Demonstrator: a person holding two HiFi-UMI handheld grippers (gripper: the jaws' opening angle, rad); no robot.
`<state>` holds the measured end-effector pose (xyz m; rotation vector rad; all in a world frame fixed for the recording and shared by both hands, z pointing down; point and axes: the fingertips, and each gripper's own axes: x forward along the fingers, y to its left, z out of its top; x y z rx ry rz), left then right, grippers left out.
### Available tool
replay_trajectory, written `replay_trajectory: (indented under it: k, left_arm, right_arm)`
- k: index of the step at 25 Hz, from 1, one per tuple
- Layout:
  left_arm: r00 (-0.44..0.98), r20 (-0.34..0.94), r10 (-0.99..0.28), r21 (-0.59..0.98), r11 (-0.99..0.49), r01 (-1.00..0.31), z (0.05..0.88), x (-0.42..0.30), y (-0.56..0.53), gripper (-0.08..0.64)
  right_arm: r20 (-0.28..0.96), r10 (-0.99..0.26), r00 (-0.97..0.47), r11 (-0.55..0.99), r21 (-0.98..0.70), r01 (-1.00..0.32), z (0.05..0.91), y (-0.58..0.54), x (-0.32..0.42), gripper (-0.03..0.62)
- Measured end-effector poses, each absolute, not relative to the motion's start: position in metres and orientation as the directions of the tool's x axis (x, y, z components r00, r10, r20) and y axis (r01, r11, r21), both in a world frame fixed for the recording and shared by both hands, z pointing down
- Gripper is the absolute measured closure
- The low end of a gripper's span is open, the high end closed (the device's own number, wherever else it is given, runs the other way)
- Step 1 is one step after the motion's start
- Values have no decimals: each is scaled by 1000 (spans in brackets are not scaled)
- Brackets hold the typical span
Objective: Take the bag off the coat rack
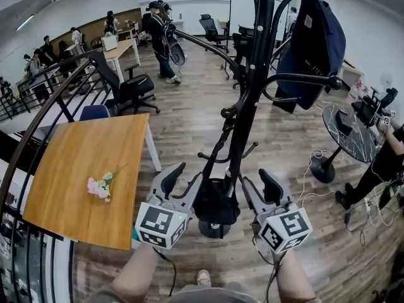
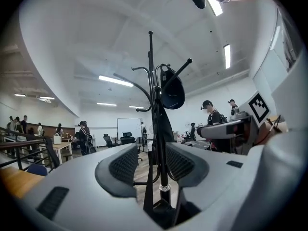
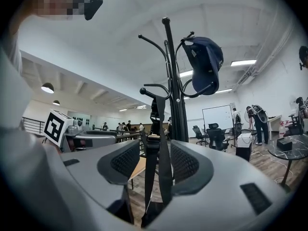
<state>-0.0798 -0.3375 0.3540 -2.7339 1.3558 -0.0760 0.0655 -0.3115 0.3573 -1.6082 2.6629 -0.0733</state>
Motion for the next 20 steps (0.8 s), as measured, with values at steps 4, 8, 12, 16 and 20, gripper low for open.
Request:
replay_trajectory:
  k: [4,8,12,16,20]
  left_arm:
    - [627,31,-779,-87,-627,-774,372,-71,-361,373]
    - [641,68,-765,-50,-644,-763,393,-54,-382,371]
    - [659,99,-746,-3,-662,-749,419,-37,-396,366]
    - [647,144,-748,-25,-657,-754,441,-26,-412,365]
    - [626,166,-762,-22,-637,-770,453,-17,-433,365]
  right_arm:
    - [27,-873,-488,485,-64,-872,372,-341,60,391]
    - [54,-856,-515,510,-85,-856,385,-366,56,383]
    - [69,-837,-542,537,-78,-840,399,-383,47,379]
    - [88,-821,-564,556,-97,-825,413,-395,40,379]
    - [101,-818,-567,559,-95,-823,423,-403,42,379]
